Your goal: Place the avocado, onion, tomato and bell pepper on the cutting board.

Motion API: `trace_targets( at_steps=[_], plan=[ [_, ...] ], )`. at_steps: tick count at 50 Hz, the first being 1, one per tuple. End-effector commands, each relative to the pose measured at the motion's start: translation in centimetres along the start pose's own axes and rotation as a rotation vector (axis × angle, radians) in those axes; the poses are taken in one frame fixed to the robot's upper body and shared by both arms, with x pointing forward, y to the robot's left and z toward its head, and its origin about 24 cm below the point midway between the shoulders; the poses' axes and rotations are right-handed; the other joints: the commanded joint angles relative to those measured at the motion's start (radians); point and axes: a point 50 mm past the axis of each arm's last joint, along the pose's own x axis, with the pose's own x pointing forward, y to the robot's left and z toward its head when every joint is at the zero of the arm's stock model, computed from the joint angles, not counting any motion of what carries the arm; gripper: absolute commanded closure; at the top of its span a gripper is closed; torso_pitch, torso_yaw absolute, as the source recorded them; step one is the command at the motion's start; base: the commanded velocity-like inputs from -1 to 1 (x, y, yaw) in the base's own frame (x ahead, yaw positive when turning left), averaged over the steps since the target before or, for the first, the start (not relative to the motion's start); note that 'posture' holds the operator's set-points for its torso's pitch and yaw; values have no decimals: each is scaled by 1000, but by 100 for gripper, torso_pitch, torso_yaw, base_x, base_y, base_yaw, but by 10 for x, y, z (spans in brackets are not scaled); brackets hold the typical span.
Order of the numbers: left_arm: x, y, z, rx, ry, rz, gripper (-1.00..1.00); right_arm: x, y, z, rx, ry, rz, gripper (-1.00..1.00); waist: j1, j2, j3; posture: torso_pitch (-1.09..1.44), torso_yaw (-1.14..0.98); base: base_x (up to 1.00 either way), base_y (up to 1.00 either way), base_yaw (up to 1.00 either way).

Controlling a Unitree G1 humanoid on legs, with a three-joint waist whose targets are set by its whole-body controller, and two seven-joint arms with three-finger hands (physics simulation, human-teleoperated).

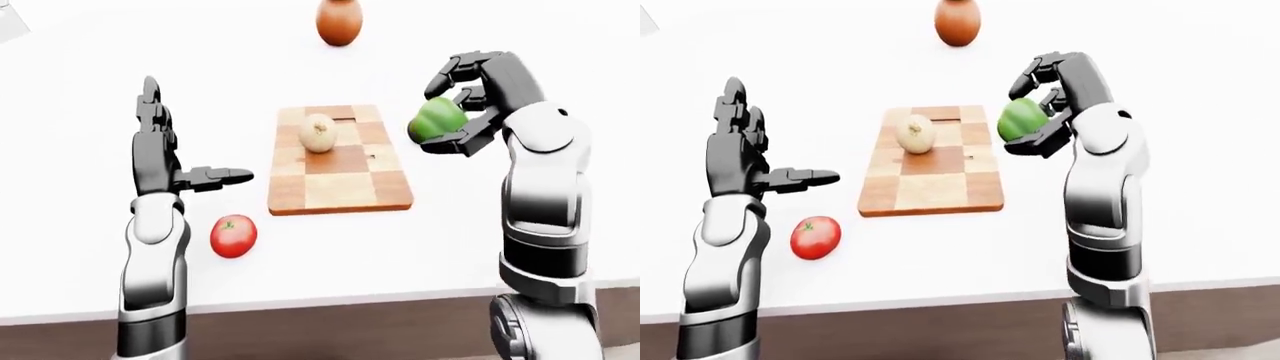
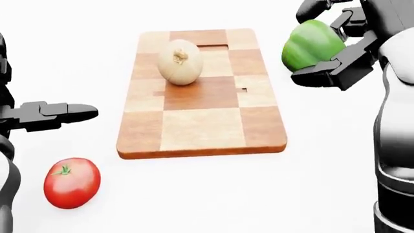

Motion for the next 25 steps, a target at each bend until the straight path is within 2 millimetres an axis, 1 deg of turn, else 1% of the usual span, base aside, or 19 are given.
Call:
trace_targets(
  at_steps=[1,5,7,14,20,25],
  plan=[
    [4,5,17,0,-85,16,-100,4,-9,25,-22,-110,-60,100,-4,-2,-24,0,0,0,0,0],
    [3,5,15,2,-82,17,-100,20,5,38,-31,-143,-8,100,-4,3,-26,0,0,0,0,0],
    [3,5,15,5,-85,18,-100,27,8,43,-27,-155,2,100,-3,6,-26,0,0,0,0,0],
    [2,5,14,5,-82,18,-100,50,28,53,5,-187,37,100,-2,11,-28,0,0,0,0,0],
    [2,4,16,3,-84,16,-100,67,33,65,-4,-209,64,100,-3,15,-30,0,0,0,0,0],
    [3,5,16,5,-83,20,-100,77,41,69,-10,-216,94,100,-1,15,-28,0,0,0,0,0]
  ],
)
